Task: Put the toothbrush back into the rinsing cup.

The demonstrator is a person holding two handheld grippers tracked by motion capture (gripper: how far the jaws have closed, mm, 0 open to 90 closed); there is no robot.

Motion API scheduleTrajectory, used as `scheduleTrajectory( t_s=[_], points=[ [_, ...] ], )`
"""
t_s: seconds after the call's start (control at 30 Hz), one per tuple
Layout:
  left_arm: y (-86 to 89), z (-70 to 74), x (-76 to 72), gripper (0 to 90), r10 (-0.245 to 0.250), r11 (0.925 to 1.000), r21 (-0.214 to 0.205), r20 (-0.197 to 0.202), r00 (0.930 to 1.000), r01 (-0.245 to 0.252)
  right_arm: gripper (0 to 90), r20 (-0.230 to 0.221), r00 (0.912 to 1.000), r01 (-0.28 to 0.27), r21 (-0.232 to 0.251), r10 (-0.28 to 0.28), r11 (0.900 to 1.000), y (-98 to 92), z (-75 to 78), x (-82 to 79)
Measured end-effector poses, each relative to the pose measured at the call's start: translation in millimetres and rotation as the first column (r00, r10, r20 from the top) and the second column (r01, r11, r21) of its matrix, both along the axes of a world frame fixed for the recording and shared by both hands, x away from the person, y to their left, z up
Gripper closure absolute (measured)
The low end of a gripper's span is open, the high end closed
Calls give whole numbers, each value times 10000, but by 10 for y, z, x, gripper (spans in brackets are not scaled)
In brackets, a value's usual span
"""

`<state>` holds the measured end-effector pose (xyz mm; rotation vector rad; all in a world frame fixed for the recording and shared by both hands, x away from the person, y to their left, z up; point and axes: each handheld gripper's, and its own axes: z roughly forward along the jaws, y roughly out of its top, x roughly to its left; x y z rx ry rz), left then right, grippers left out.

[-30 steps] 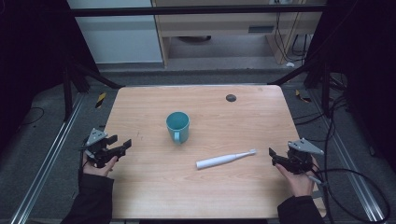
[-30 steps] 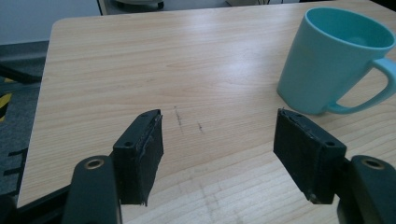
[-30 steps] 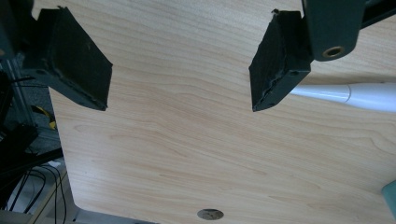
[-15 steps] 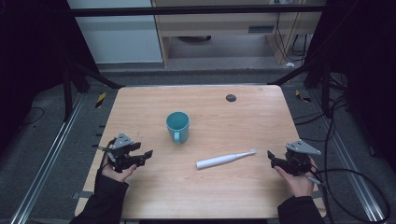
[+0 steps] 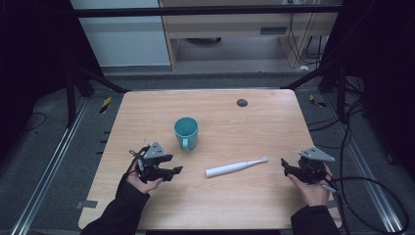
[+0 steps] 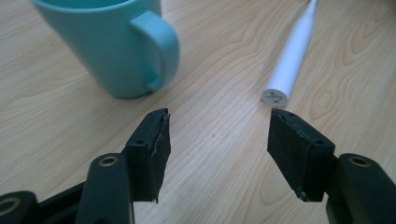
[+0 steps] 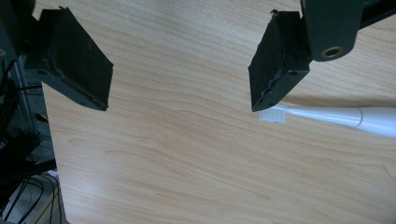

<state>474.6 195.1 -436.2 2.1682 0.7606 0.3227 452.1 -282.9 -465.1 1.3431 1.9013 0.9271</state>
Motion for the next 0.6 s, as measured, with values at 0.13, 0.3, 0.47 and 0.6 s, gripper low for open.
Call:
scheduleTrajectory(
  t_s=[0.13,0.3,0.47,0.6],
  points=[
    [-135,52,6,411,-411,9991,46,-11,9992,411,217,-59,10000,53,-50,-54,10000,-10,-11,6],
    [-288,101,44,427,-742,9972,117,-30,9972,742,216,-98,9999,33,-54,-34,10000,-18,-22,11],
    [-451,87,86,439,-1215,9919,351,-202,9924,1221,215,-79,10000,45,-26,-45,10000,-16,-19,10],
    [-587,67,117,446,-1477,9879,437,-286,9886,1488,214,-65,10000,26,-55,-26,10000,-18,-21,13]
  ],
)
